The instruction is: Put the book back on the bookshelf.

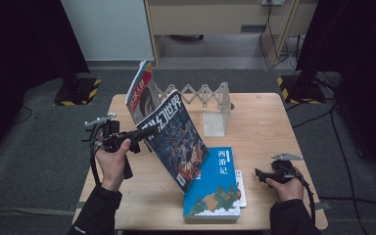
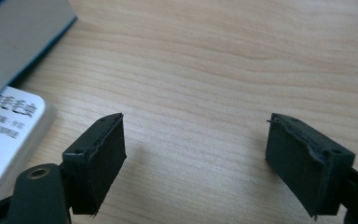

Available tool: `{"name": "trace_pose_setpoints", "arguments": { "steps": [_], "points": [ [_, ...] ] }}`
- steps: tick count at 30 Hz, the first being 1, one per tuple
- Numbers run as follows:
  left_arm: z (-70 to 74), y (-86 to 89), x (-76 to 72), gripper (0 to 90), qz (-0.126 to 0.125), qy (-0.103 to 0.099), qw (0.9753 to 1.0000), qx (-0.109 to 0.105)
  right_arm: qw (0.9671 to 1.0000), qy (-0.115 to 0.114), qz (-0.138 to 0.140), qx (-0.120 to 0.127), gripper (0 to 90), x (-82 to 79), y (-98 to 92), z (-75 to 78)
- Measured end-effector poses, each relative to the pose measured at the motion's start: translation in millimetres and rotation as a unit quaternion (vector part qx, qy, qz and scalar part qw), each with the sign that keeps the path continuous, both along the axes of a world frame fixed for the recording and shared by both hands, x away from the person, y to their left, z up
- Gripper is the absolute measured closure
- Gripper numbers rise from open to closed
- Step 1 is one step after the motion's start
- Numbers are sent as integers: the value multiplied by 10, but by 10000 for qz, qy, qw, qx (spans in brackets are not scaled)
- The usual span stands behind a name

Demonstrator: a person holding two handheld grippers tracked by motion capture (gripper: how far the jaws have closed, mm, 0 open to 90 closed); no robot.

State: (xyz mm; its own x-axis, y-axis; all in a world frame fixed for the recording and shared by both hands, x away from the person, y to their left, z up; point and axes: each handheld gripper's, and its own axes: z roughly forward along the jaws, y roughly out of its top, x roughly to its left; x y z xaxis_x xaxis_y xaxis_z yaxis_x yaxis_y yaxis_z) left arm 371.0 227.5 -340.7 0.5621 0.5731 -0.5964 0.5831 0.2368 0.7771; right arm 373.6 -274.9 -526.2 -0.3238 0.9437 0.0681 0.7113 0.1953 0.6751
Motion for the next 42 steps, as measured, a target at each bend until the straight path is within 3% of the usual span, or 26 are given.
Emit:
{"name": "trace_pose_setpoints", "arguments": {
  "steps": [8,13,22,25,33,42],
  "points": [
    [155,94,49,820,239,-165,9996,-30,9999,-17,-26,-107,142,8,-9,-38],
    [239,148,104,820,397,-229,9989,106,9994,-123,162,-281,69,5,33,-82],
    [410,247,193,820,688,-351,9969,171,9993,-280,139,-225,8,-10,62,-132],
    [503,264,211,820,817,-453,9953,250,9993,-283,138,-223,8,-10,62,-133],
    [745,281,297,820,1143,-770,9884,634,9993,-275,146,-226,8,-11,61,-132],
    [801,330,403,820,1429,-799,9821,930,9992,-278,152,-227,7,-10,61,-132]
  ]
}}
